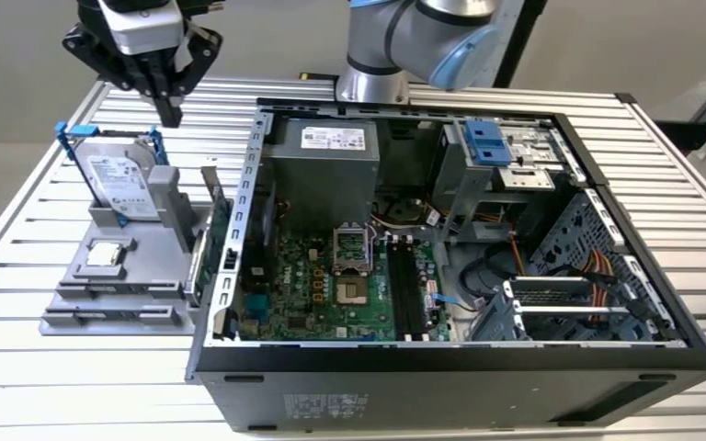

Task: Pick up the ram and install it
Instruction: 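Reach for the ram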

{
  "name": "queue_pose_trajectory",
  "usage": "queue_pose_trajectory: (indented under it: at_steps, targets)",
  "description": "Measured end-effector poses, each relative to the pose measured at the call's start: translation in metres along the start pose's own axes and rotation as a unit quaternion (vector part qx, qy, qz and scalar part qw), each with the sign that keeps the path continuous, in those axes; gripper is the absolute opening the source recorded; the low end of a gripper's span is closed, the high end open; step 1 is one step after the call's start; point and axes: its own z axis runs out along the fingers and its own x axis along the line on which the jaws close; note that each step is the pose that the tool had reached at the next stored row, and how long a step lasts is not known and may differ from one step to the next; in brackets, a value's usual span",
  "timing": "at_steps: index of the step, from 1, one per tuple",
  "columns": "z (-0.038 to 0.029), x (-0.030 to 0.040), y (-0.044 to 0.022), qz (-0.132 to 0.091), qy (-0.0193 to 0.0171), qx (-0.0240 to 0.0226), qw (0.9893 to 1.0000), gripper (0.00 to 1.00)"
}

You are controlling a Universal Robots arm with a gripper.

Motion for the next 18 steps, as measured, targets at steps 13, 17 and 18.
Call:
queue_pose_trajectory:
  at_steps: [13,17,18]
  targets:
    - [-0.0001,0.0166,-0.0008,-0.003,0.0011,0.0,1.0,0.0]
    - [-0.0002,0.0222,-0.001,-0.004,0.0011,0.0,1.0,0.0]
    - [-0.0002,0.0236,-0.0011,-0.005,0.0011,0.0,1.0,0.0]
